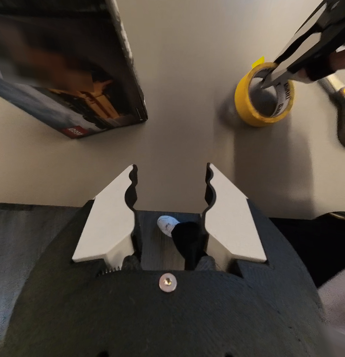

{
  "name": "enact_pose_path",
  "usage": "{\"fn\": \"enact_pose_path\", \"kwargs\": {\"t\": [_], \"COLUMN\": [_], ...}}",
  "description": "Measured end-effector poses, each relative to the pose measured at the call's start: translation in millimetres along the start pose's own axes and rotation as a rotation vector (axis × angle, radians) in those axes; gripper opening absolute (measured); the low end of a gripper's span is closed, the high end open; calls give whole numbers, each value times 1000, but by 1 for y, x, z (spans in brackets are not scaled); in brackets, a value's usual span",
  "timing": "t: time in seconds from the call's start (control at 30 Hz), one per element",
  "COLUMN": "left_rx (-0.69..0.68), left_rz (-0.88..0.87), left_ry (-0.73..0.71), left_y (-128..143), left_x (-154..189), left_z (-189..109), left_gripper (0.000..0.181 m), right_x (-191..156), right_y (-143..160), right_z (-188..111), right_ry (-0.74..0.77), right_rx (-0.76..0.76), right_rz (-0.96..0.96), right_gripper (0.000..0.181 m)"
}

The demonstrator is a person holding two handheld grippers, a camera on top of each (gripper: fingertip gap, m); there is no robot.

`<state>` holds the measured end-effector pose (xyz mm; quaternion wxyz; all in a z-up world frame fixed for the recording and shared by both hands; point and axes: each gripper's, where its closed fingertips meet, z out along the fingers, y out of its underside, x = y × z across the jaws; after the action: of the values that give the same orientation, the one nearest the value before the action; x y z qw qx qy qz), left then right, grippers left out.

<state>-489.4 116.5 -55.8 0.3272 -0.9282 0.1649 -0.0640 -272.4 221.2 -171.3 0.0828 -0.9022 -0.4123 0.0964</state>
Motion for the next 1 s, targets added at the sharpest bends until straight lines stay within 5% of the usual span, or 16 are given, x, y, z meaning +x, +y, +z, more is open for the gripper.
{"fn": "enact_pose_path", "kwargs": {"t": [0.1, 0.17, 0.3, 0.4, 0.53, 0.67, 0.77, 0.87, 1.0], "left_rx": [143, 256, 461, 565, 538, 519, 466, 477, 461], "left_rz": [-23, 16, 218, 442, 776, 1137, 1285, 1215, 1178], "left_ry": [26, 27, 6, 73, 243, 342, 406, 539, 624], "left_y": [-12, -24, -66, -114, -161, -176, -171, -173, -169], "left_x": [-19, -42, -102, -132, -148, -140, -141, -138, -138], "left_z": [-35, -69, -129, -150, -134, -105, -82, -80, -74], "left_gripper": [56, 56, 64, 67, 68, 62, 58, 34, 31], "right_x": [-4, -8, -5, -22, -104, -179, -191, -192, -186], "right_y": [4, 10, 8, -36, -142, -229, -260, -273, -276], "right_z": [-5, -17, -69, -130, -204, -232, -210, -205, -199], "right_ry": [-25, -40, 44, 77, -66, 27, 93, 59, 49], "right_rx": [-5, 48, 264, 545, 865, 933, 862, 874, 874], "right_rz": [15, 55, 117, 114, -67, -429, -559, -516, -441], "right_gripper": [45, 53, 54, 51, 54, 60, 45, 30, 27]}}
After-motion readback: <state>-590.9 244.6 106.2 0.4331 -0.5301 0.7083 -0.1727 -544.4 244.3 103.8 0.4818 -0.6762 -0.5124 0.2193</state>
